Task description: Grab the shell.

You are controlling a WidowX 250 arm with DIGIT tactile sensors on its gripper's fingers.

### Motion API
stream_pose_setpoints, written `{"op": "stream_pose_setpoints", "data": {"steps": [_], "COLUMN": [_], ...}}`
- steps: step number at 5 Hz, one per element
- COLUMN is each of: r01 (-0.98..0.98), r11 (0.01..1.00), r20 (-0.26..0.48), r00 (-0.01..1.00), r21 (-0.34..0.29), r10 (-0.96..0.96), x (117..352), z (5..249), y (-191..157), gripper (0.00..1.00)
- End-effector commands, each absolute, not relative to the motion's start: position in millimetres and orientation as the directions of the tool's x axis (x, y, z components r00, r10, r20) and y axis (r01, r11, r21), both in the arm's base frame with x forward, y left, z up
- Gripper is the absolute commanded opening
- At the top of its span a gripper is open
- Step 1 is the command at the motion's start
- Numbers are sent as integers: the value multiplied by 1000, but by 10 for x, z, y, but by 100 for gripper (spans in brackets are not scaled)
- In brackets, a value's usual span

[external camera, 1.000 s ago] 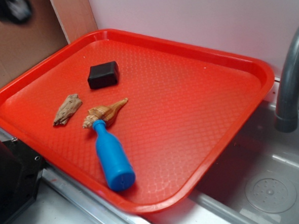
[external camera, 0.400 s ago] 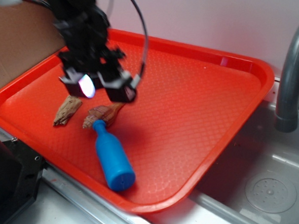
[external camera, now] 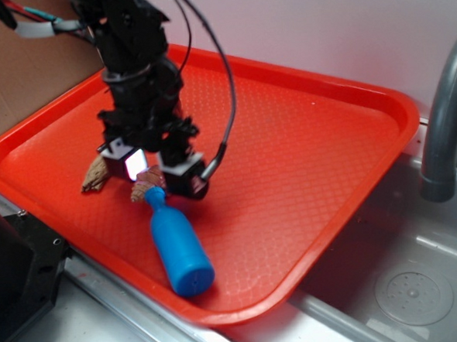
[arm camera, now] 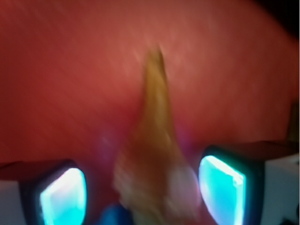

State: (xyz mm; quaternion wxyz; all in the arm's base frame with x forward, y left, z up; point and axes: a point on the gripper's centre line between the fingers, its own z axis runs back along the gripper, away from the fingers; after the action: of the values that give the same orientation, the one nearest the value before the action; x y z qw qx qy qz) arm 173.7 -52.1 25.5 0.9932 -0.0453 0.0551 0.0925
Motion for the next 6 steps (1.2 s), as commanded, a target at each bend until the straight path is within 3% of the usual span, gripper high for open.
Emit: {"op": "stream_pose_setpoints", "data": {"steps": [1, 2, 3, 4, 5, 6], "r01": [-151, -139, -125, -88, 51, -22], "r11": [988, 990, 992, 996, 997, 1000], "r20": [-162, -157, -107, -7, 119, 119], "r00": [976, 978, 987, 996, 992, 993], "r21": [-23, -18, -6, -6, -55, 2], "r10": [146, 135, 123, 88, -45, 21], "x": [1639, 1660, 1723, 1844, 1869, 1827], "z": [241, 263, 434, 946, 1464, 1968], "y": [-611, -604, -532, -479, -401, -259], "gripper": [0, 0, 0, 0, 0, 0]}}
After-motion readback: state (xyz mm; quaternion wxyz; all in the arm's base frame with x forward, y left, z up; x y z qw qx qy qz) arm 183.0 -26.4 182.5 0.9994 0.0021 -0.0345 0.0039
